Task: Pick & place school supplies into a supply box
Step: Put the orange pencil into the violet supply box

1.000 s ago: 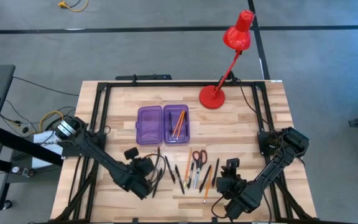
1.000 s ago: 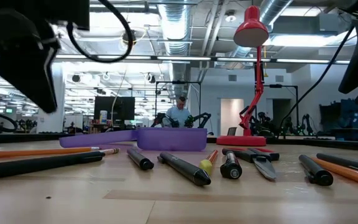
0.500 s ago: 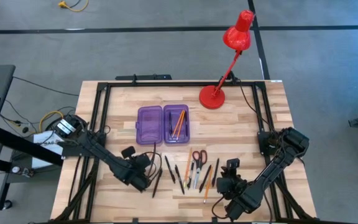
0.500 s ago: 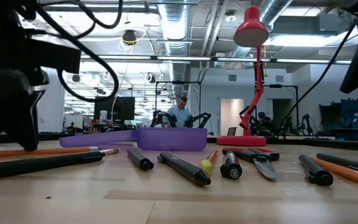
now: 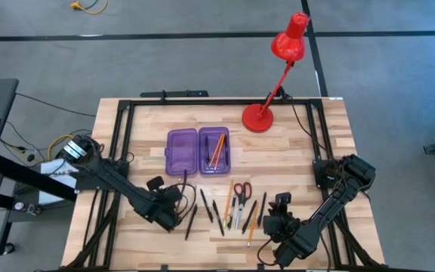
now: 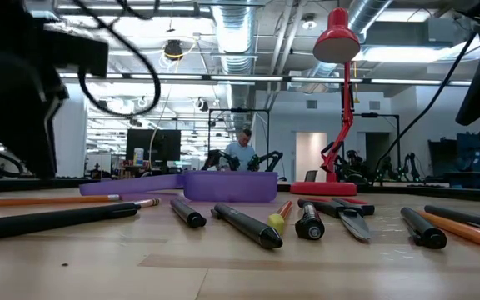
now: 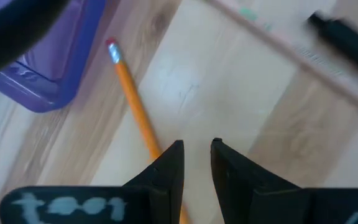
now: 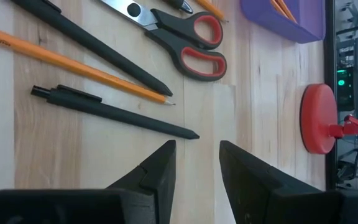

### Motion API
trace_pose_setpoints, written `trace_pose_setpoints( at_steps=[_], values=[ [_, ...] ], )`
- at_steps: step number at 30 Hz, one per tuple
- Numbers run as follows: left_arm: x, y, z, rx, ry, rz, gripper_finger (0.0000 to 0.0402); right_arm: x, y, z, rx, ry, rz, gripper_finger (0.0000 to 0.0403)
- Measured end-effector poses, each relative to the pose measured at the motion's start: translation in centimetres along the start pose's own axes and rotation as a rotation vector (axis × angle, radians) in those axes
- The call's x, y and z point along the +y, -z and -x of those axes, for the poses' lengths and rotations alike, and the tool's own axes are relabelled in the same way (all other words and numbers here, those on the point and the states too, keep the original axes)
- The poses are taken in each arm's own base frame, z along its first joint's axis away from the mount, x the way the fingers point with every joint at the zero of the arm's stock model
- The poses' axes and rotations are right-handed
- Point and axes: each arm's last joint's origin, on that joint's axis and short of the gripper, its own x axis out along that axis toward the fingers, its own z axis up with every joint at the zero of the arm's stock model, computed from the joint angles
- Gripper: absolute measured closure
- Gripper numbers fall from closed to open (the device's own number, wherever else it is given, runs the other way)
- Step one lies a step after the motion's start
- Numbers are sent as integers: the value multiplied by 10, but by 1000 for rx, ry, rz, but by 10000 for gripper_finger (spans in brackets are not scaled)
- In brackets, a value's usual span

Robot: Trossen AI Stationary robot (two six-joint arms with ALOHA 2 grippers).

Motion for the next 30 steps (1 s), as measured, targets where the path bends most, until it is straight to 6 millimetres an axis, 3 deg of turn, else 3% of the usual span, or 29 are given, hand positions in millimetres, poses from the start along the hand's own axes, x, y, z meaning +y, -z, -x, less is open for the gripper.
trace_pose_setpoints(
  at_steps=[8,11,17,22,30],
  values=[
    [30,-5,45,-87,148,52,334,0,-2,-1,0,-5,-11,285],
    [46,-1,53,-119,176,69,334,0,-2,-1,0,-5,-11,285],
    [75,18,31,-63,208,188,334,-1,-3,-3,2,-4,-17,285],
    [75,31,6,-79,327,239,334,-1,-3,-3,0,-6,-19,285],
    [82,39,-8,-98,269,294,334,-6,-7,-8,17,-1,-12,285]
  ],
)
